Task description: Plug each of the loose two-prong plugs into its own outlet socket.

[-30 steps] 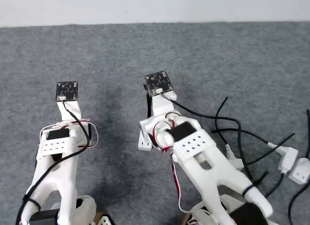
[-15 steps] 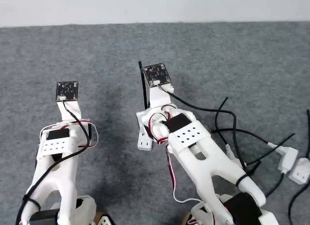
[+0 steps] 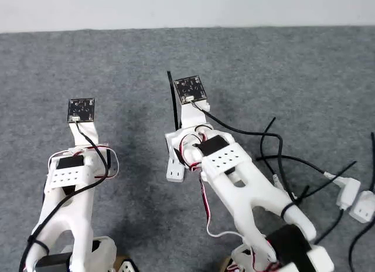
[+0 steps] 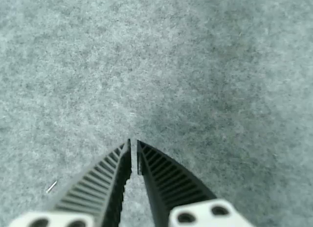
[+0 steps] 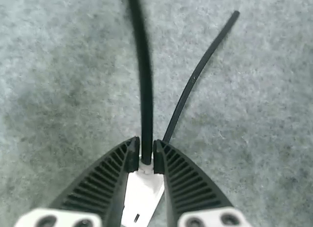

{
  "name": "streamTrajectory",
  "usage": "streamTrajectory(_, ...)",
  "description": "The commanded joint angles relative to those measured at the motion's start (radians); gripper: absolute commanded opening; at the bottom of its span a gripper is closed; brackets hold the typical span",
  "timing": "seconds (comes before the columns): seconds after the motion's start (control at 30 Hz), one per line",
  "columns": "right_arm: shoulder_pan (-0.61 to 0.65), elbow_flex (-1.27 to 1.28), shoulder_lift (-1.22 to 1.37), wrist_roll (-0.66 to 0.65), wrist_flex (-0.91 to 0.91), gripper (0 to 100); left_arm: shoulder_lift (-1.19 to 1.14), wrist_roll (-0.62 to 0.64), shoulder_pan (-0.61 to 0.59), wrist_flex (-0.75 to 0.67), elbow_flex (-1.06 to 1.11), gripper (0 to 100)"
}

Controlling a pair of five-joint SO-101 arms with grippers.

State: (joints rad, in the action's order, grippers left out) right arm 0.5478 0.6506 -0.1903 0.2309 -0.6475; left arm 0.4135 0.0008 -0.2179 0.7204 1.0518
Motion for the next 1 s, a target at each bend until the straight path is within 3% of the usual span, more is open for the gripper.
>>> streamTrajectory(0.0,-0.012,-0.057,0.004,0.0,0.018,0.8,0.021,0.009,-0.005,-0.029,-0.044,1)
streamTrajectory(0.37,0.008,0.021,-0.059,-0.014,0.018,0.8,0.021,-0.032,-0.005,-0.031,-0.035,1)
streamTrajectory(0.63,0.028,0.199,-0.166,-0.112,0.102,0.8,0.021,-0.032,-0.005,-0.031,-0.035,1)
streamTrajectory(0.97,0.058,0.242,-0.162,-0.146,0.056,0.8,0.021,-0.034,-0.005,-0.031,-0.035,1)
